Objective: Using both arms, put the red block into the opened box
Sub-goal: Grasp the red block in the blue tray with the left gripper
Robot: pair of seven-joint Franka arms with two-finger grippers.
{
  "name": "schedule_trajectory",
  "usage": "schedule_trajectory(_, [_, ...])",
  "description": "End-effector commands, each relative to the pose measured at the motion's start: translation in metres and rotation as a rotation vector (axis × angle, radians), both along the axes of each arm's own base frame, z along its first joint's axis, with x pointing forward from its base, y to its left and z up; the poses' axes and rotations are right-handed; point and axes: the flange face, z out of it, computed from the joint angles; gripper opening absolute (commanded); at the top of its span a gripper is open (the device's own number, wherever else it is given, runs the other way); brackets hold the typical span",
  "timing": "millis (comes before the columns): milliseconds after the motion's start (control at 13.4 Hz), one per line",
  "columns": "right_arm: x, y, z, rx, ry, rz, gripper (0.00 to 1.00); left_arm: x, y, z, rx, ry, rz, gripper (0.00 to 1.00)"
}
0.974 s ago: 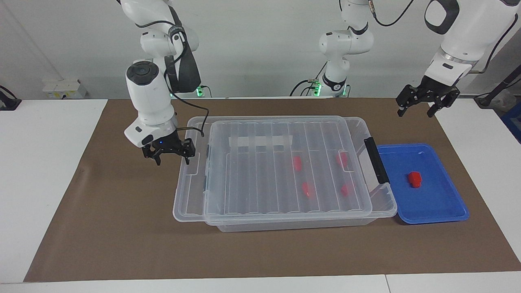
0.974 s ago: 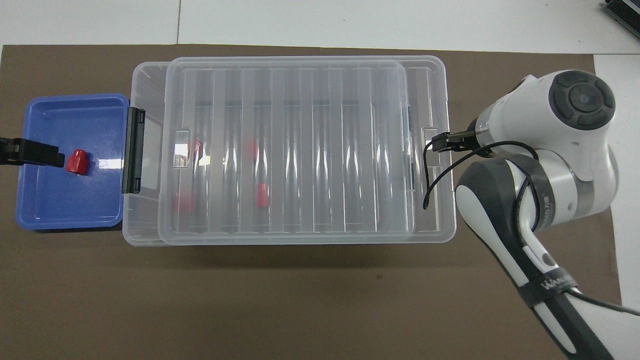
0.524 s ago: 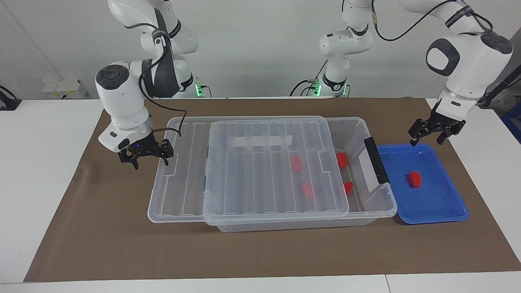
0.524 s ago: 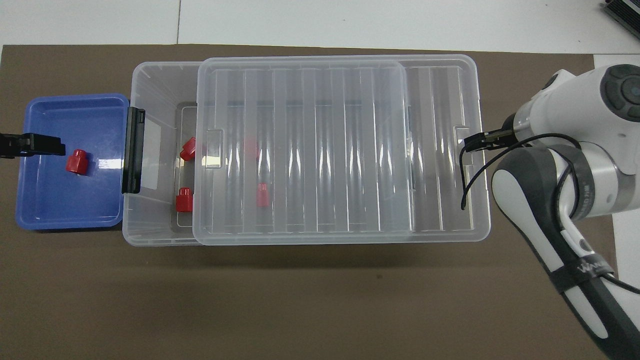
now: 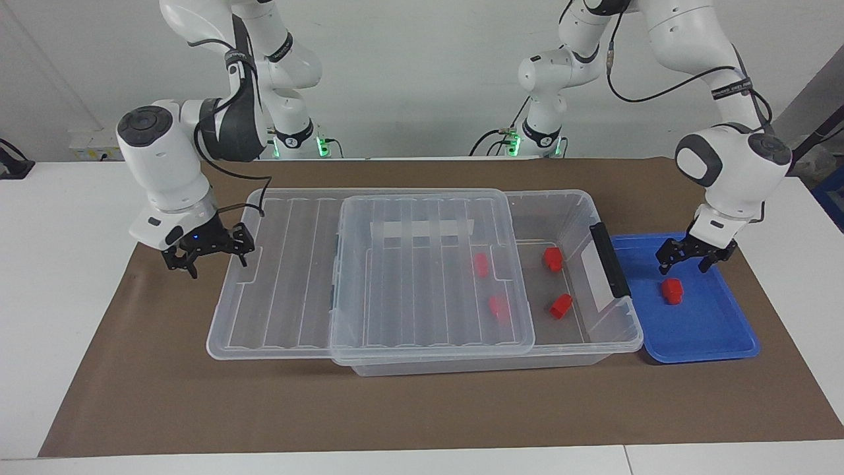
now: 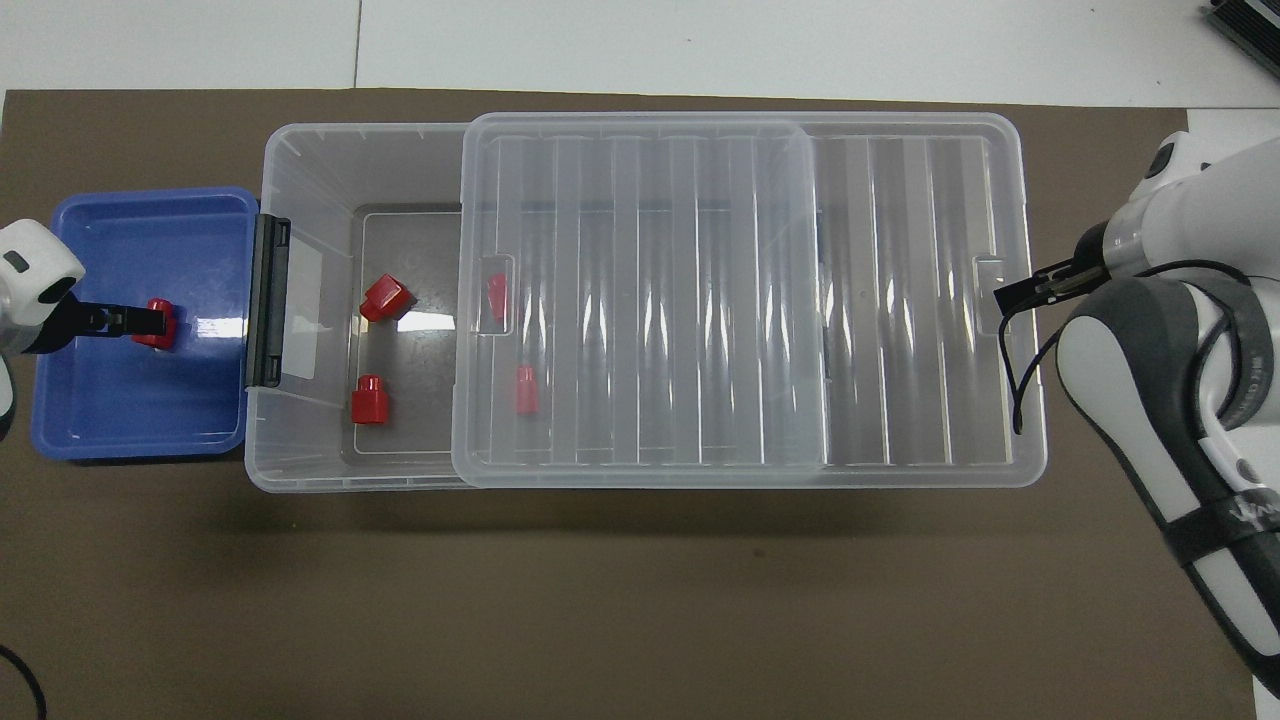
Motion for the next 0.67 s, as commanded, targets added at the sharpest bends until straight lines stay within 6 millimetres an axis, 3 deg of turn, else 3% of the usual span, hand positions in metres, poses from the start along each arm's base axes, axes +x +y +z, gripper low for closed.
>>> schedule_trajectory(0, [-0.007,-0.013,0.0,-0.017,-0.005,0.048,0.99,0.008,0.003,-0.019,0.032,-0.021,-0.064,1.0])
schedule_trajectory(150, [-0.007,-0.02,0.0,-0.019,-0.004,0.061,0.99,0.013,0.003,-0.036,0.036,-0.041,-0.067,1.0])
schedule_trajectory(449, [-0.007,-0.02,0.0,-0.018,-0.009,0.065,0.99,0.014,0.0,-0.047,0.04,-0.045,-0.092,0.98])
schedule_trajectory(524, [-0.007,-0.022,0.001,-0.019,-0.009,0.07,0.99,0.014,0.0,-0.049,0.04,-0.043,-0.094,0.92])
schedule_trajectory(599, [-0.007,-0.026,0.0,-0.02,-0.007,0.073,0.99,0.015,-0.001,-0.049,0.04,-0.043,-0.094,0.78])
